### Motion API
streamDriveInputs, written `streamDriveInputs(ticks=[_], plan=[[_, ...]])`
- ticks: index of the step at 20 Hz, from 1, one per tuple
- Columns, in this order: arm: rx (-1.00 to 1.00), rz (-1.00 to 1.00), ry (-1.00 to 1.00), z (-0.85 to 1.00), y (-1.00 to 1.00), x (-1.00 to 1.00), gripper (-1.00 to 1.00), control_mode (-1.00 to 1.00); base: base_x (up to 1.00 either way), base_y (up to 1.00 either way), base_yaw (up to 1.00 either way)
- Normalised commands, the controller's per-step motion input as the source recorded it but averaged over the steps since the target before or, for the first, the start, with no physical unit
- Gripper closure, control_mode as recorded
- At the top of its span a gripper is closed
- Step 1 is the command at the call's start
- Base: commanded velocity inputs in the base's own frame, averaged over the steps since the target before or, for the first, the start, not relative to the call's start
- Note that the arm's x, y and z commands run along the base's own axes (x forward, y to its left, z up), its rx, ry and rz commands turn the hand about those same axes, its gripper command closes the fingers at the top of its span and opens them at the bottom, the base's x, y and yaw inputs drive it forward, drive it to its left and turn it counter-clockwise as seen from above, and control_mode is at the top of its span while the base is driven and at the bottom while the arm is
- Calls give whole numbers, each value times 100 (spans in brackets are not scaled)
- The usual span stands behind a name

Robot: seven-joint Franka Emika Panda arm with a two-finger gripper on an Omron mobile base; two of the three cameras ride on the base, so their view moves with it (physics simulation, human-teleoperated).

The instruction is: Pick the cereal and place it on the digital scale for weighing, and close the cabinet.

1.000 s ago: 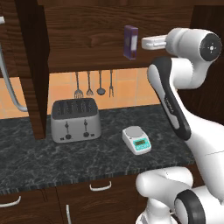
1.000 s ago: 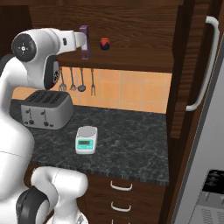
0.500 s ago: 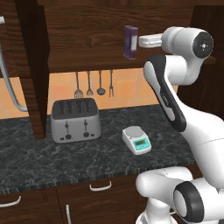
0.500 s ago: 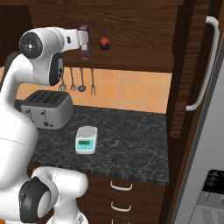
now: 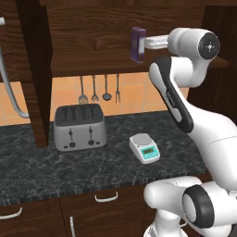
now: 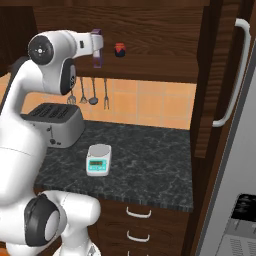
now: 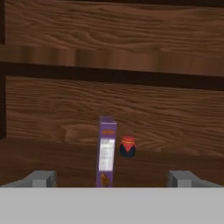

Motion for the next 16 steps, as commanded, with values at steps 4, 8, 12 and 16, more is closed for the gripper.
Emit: streamDriveInputs(ticks=[4,8,12,16], plan=[[0,0,0,0,0,14,-100,-100,0,0,0],[0,0,0,0,0,16,-100,-100,0,0,0],[0,0,0,0,0,12,-100,-100,0,0,0],[0,0,0,0,0,14,-100,-100,0,0,0]])
